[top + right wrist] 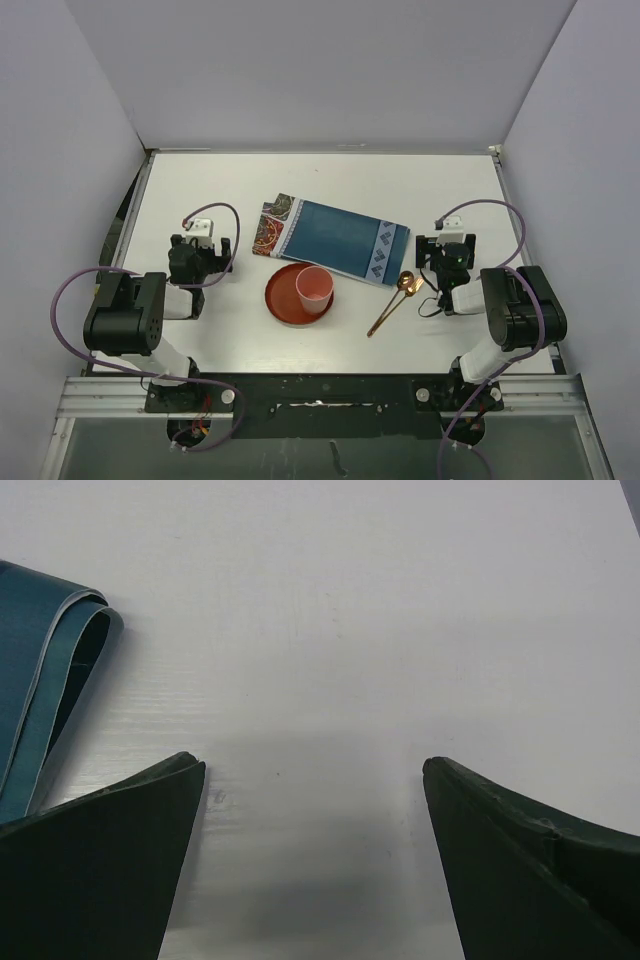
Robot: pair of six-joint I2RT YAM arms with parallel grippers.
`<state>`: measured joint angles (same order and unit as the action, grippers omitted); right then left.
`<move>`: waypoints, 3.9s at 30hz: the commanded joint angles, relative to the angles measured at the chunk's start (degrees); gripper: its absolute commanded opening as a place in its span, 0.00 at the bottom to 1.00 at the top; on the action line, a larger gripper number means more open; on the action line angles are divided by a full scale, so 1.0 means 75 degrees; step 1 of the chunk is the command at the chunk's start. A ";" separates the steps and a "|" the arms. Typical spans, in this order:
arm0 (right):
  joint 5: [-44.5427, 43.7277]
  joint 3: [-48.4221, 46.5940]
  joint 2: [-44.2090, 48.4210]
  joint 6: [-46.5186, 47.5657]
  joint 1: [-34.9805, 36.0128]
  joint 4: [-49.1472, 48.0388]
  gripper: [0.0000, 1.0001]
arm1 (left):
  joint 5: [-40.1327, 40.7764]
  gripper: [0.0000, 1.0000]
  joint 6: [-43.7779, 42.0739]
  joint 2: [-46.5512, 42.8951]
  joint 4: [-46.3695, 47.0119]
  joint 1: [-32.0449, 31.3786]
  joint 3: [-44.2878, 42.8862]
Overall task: Set the dinner table for one person
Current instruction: Flatten out the napkin at the center of the board.
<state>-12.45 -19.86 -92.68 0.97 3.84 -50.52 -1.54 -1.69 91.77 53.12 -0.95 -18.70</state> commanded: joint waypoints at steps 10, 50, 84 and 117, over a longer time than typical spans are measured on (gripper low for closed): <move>-0.0187 -0.0153 -0.0053 -0.0049 0.0050 -0.0586 0.98 | -0.0028 0.98 0.0074 0.0022 0.0300 0.0056 -0.0214; -0.0188 -0.0154 -0.0058 -0.0052 0.0047 -0.0586 0.98 | -0.0026 0.98 0.0074 0.0022 0.0306 0.0056 -0.0214; -0.0519 -0.5440 0.2070 0.3530 0.1059 0.8693 0.98 | -0.0713 0.00 0.2370 -0.5053 -0.8014 -0.0301 -0.4105; -0.0625 -0.8111 0.2254 0.4803 0.1509 1.4697 0.98 | 0.0738 0.98 0.3696 -0.0212 -0.9946 -0.0943 -0.6995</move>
<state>-19.62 -72.60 -72.23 36.27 13.67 59.16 -0.30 26.11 81.87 -25.52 -7.03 -57.93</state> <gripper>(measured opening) 0.977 0.979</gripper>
